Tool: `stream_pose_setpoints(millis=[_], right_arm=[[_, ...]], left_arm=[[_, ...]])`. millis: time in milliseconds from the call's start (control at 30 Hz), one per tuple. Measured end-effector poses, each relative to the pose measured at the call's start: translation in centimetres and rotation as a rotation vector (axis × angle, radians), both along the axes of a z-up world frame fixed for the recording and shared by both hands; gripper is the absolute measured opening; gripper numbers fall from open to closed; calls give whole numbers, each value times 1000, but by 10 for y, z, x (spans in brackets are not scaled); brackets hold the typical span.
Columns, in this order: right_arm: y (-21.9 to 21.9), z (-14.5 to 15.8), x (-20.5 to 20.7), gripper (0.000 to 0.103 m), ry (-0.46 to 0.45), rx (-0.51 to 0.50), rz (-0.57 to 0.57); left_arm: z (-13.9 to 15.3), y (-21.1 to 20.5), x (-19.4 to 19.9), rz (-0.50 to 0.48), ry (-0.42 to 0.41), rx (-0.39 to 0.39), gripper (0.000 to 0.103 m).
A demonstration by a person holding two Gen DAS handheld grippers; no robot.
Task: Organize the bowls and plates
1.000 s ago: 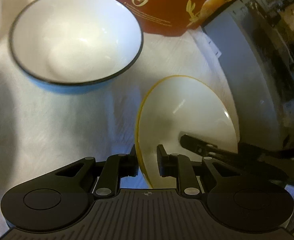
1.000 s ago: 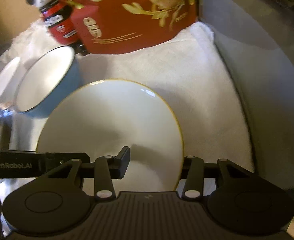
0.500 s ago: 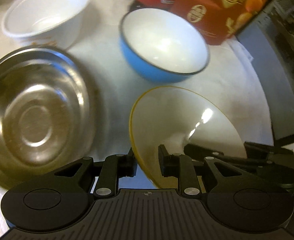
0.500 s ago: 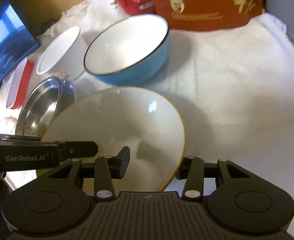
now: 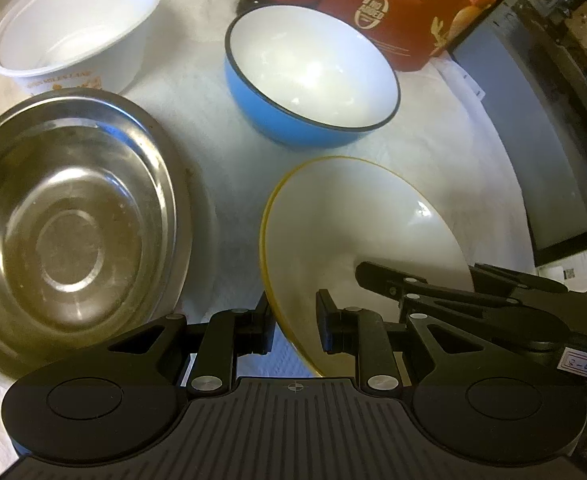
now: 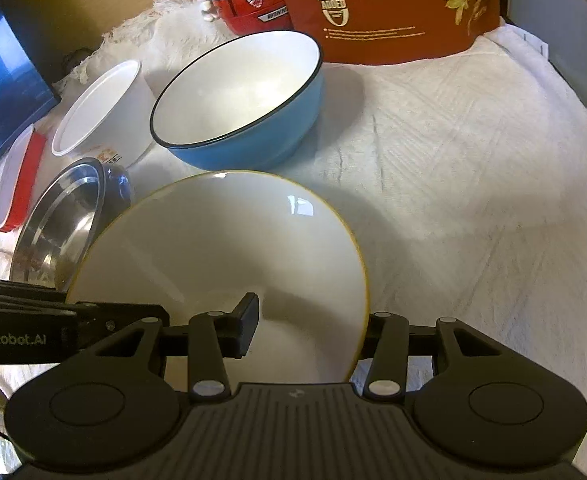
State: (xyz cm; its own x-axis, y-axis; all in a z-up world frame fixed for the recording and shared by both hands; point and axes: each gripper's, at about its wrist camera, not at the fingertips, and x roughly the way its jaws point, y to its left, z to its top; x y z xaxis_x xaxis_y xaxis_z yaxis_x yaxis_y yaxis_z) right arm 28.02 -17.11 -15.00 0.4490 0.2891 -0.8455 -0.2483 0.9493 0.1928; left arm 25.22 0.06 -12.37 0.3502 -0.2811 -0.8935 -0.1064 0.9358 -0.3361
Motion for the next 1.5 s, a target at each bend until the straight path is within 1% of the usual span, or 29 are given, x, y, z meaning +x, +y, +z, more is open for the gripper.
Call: stream_pose_setpoints(millis=[100, 167, 200, 333, 367, 500, 600, 700, 767, 833, 900, 967, 1067, 1200, 1267, 1333, 1367, 1433, 1467, 1500], right_arm=[[5, -1, 1, 46, -13, -26, 43], [10, -1, 5, 46, -14, -44, 38], [11, 0, 6, 46, -27, -47, 38], [7, 0, 4, 45, -11, -15, 32], [7, -1, 4, 45, -7, -19, 31], [7, 0, 6, 45, -19, -11, 33], [9, 6, 9, 46, -42, -3, 27], [6, 9, 12, 46, -67, -2, 23], [2, 4, 14, 46, -47, 7, 19], [-1, -5, 14, 45, -15, 9, 14], [-1, -4, 9, 44, -30, -2, 38], [-2, 1, 7, 44, -40, -2, 50], [-4, 15, 3, 45, -72, -18, 64], [-12, 43, 2, 49, -112, -36, 60], [-17, 61, 6, 51, -138, -24, 55], [-20, 78, 17, 51, -159, -16, 45], [-21, 85, 27, 51, -161, -13, 36], [-18, 92, 50, 53, -144, 2, 11], [-15, 91, 64, 57, -123, 18, 0], [-10, 87, 77, 57, -98, 27, -14]], left_arm=[[-3, -2, 0, -21, -19, -1, 29], [-2, 0, -2, -24, -59, -1, 29], [-2, 2, -3, -22, -64, -8, 29], [-6, 11, -8, 18, -52, -80, 28], [-6, 13, -9, 26, -53, -88, 26], [-5, 20, -16, 58, -61, -139, 26], [-3, 18, -14, 49, -63, -118, 29], [3, 15, -7, 44, -94, -96, 29], [5, 14, -3, 36, -112, -84, 28], [2, 12, 0, 28, -99, -73, 27], [1, 8, -2, 10, -90, -58, 27], [2, 7, -4, -5, -65, -45, 27], [14, 10, -8, -30, -29, 3, 27], [42, 27, -10, -38, -38, -33, 27], [58, 43, -5, -5, -85, -74, 27], [72, 59, 10, 48, -133, -94, 27], [77, 65, 20, 71, -155, -89, 27], [77, 73, 47, 92, -174, -65, 27], [74, 74, 64, 101, -174, -45, 27], [69, 74, 77, 106, -172, -22, 27]])
